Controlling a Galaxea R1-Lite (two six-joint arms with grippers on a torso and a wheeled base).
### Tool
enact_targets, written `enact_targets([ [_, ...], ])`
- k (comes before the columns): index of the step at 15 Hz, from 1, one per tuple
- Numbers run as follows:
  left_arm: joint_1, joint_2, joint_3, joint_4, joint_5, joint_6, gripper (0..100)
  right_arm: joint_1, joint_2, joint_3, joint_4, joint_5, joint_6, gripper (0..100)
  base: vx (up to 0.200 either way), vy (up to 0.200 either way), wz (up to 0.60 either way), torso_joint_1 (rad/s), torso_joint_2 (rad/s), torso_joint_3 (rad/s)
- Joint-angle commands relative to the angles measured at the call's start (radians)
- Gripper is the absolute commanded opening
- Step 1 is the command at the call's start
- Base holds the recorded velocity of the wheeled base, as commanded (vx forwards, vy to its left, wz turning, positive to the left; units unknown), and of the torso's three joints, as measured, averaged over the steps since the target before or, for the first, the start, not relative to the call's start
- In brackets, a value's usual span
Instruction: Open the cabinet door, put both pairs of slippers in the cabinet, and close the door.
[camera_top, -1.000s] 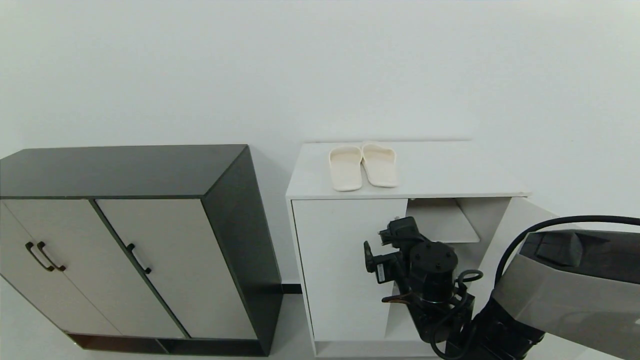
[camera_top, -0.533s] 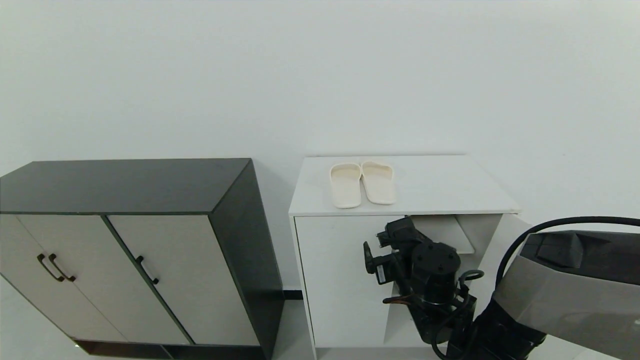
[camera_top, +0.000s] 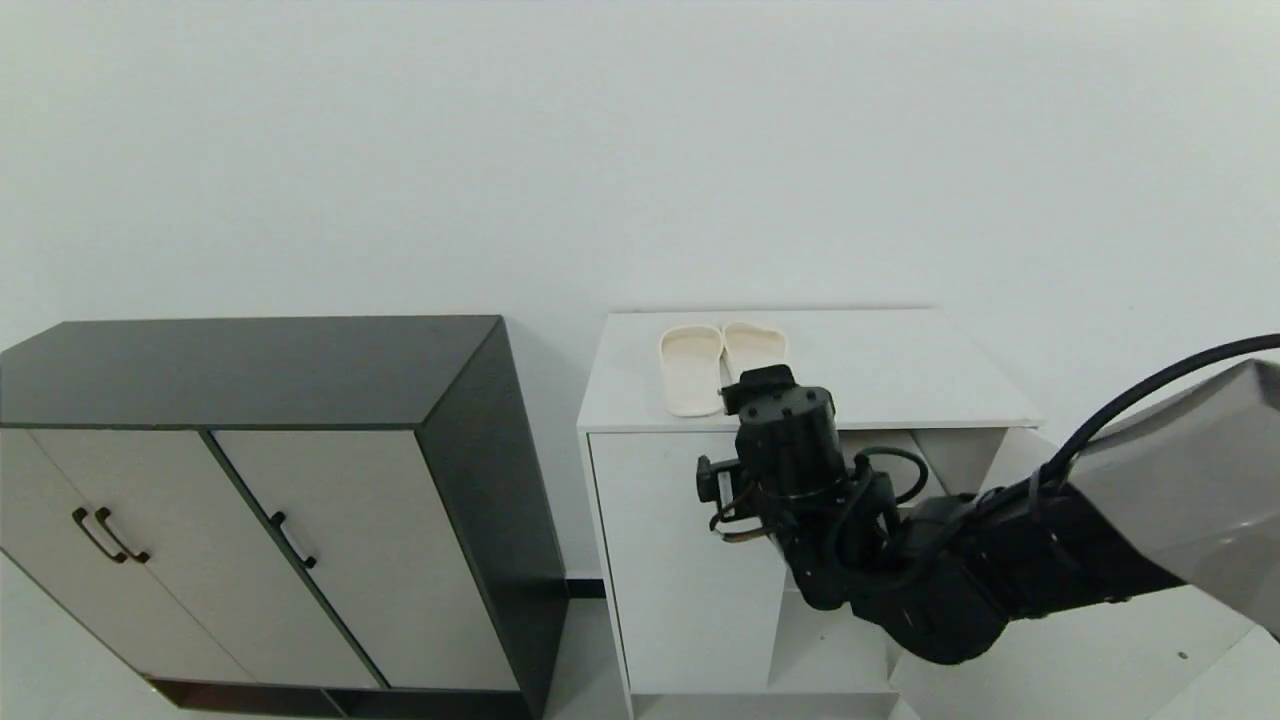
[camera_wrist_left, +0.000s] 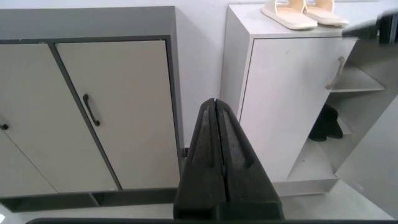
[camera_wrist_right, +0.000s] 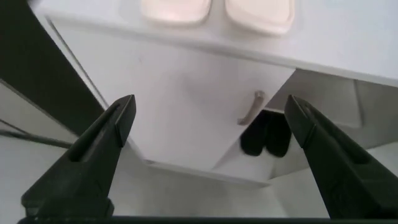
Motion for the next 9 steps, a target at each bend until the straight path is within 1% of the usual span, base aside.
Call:
enact_targets([
  [1, 0.0, 0.0, 0.0, 0.0, 0.0, 0.0, 0, 0.012, -0.047, -0.141, 0.119, -0.043, 0.086, 100, 0.0, 0.0, 0.0, 0.0, 0.0, 0.0],
  [4, 0.0, 0.0, 0.0, 0.0, -0.002, 0.002, 0, 0.009, -0.04, -0.138, 0.119, -0.05, 0.088, 100, 0.0, 0.0, 0.0, 0.0, 0.0, 0.0],
  [9, 0.0, 0.0, 0.0, 0.0, -0.003, 0.002, 0, -0.008, -0.01, -0.136, 0.113, -0.052, 0.106, 100, 0.2, 0.0, 0.0, -0.004, -0.01, 0.002],
])
